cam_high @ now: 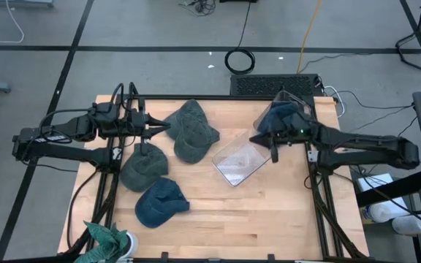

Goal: Pick & Place hat
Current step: Put the blue cap into the top transparent bin

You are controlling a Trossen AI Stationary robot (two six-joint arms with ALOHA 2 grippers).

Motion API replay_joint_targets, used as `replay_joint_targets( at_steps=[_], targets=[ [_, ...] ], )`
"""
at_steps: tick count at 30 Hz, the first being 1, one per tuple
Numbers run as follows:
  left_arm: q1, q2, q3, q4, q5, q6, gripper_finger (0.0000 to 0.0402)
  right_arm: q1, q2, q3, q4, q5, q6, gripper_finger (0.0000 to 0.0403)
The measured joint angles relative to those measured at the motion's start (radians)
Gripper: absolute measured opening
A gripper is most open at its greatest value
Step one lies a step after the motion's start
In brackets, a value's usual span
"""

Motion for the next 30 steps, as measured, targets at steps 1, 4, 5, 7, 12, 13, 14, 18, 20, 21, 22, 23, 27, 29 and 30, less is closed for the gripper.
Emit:
replay_joint_targets(
  at_steps=[1,4,5,7,12,13,14,18,20,21,22,23,27,29,30],
  targets=[
    [0.0,0.0,0.0,0.0,0.0,0.0,0.0042,0.019,0.0,-0.023,0.063,0.001,-0.004,0.0],
    [0.0,0.0,0.0,0.0,0.0,0.001,0.0042,0.07,0.0,-0.084,0.237,0.001,-0.024,0.0],
    [0.0,0.0,0.0,0.0,0.0,0.0,0.0042,0.087,-0.001,-0.098,0.281,0.001,-0.029,0.0],
    [0.0,0.0,0.0,0.0,0.0,0.001,0.0042,0.124,-0.002,-0.115,0.33,0.001,-0.049,0.0],
    [-0.001,0.0,0.0,0.021,0.0,-0.02,0.0042,0.211,-0.021,-0.125,0.341,0.001,-0.137,0.0],
    [-0.001,0.001,0.0,0.043,0.003,-0.045,0.0042,0.226,-0.034,-0.125,0.345,0.001,-0.151,0.0],
    [-0.001,0.002,0.0,0.062,0.014,-0.085,0.0042,0.238,-0.047,-0.125,0.347,0.002,-0.164,0.0],
    [-0.005,0.033,0.0,0.104,0.171,-0.187,0.0042,0.279,-0.107,-0.125,0.335,0.002,-0.178,0.0],
    [-0.02,0.066,0.0,0.104,0.313,-0.196,0.0042,0.298,-0.141,-0.125,0.307,0.003,-0.178,0.0],
    [-0.033,0.085,0.0,0.1,0.399,-0.211,0.0042,0.307,-0.155,-0.125,0.292,0.003,-0.178,0.0],
    [-0.049,0.106,0.0,0.099,0.489,-0.227,0.0042,0.315,-0.168,-0.125,0.278,0.003,-0.178,0.0],
    [-0.068,0.13,0.0,0.1,0.567,-0.24,0.0042,0.321,-0.181,-0.125,0.262,0.003,-0.18,0.0],
    [-0.154,0.222,0.0,0.129,0.717,-0.301,0.0042,0.336,-0.217,-0.125,0.237,0.004,-0.196,0.0],
    [-0.187,0.256,0.0,0.145,0.719,-0.322,0.0042,0.34,-0.224,-0.125,0.235,0.004,-0.208,0.0],
    [-0.202,0.273,0.0,0.155,0.716,-0.328,0.0042,0.342,-0.225,-0.125,0.232,0.004,-0.21,0.0]
  ],
)
